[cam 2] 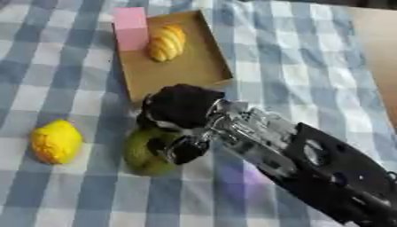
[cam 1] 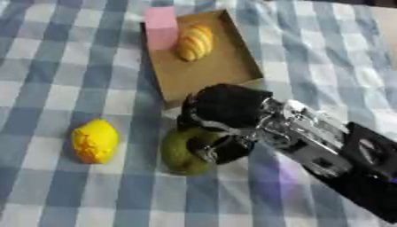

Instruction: Pick up objects on the table and place them in the box.

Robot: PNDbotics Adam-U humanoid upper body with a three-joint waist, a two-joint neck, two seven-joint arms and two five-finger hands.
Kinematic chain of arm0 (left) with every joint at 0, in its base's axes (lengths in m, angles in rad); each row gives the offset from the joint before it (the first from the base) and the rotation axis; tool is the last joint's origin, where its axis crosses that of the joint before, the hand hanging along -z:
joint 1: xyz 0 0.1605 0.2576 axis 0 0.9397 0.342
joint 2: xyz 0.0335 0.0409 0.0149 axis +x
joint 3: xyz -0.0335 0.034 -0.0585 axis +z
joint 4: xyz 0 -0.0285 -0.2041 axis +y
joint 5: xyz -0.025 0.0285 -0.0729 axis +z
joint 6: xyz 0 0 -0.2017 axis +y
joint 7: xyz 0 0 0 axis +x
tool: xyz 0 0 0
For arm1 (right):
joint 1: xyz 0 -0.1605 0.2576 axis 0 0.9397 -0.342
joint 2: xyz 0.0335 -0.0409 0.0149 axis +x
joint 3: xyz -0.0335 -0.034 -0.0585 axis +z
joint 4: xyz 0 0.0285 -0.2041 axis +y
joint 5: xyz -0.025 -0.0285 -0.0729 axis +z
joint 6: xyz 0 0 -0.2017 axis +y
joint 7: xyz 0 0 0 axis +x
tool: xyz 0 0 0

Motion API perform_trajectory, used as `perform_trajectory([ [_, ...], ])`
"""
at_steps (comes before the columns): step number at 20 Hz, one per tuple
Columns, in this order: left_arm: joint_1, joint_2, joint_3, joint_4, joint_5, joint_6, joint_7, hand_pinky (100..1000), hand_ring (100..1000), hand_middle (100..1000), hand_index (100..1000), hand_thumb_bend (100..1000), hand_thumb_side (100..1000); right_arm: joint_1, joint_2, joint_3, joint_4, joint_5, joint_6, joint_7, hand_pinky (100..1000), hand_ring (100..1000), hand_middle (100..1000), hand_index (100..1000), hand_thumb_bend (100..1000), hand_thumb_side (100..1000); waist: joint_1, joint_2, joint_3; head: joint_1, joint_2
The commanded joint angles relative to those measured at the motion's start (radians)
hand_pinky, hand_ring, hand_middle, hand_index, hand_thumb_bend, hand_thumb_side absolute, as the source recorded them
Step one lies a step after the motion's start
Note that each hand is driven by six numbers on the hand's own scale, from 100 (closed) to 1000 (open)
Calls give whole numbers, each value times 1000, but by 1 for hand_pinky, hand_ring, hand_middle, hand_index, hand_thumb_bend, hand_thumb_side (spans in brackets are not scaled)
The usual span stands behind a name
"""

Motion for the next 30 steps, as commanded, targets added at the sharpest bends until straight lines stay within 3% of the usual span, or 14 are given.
perform_trajectory([
  [1,-3,13,9,-21,3,-1,0,795,830,757,851,427,747,-11,-50,-55,-106,-91,55,-45,323,400,455,530,100,148,8,-23,-3,3,-8],
  [9,-2,17,10,-21,2,-1,2,795,831,758,850,429,747,-67,-94,-194,-152,-271,100,-159,315,384,449,524,100,194,10,-30,-14,10,-6],
  [14,-4,18,8,-21,1,1,1,794,831,758,849,427,747,-128,-85,-259,-151,-310,213,-181,311,376,443,518,100,221,10,-30,-15,7,-6],
  [18,-6,18,7,-21,1,2,-1,793,831,759,849,426,748,-188,-50,-276,-84,-306,276,-194,306,369,440,515,100,233,9,-27,-10,3,-4],
  [22,-10,18,5,-21,3,3,-3,792,831,759,849,429,747,-240,-7,-272,47,-253,272,-205,327,388,448,523,100,211,7,-26,-5,0,-3],
  [23,-12,18,4,-21,3,3,-4,792,831,759,849,427,750,-247,3,-269,86,-236,265,-202,329,390,449,524,100,143,6,-26,-4,-1,-3],
  [24,-14,18,4,-21,4,3,-5,792,831,759,849,428,748,-250,11,-266,121,-223,256,-200,331,392,449,524,100,202,5,-25,-2,-3,-4],
  [30,-17,20,5,-21,3,1,-4,791,831,759,849,430,747,-238,23,-241,248,-183,199,-175,364,417,462,540,100,168,3,-21,4,-4,-1],
])
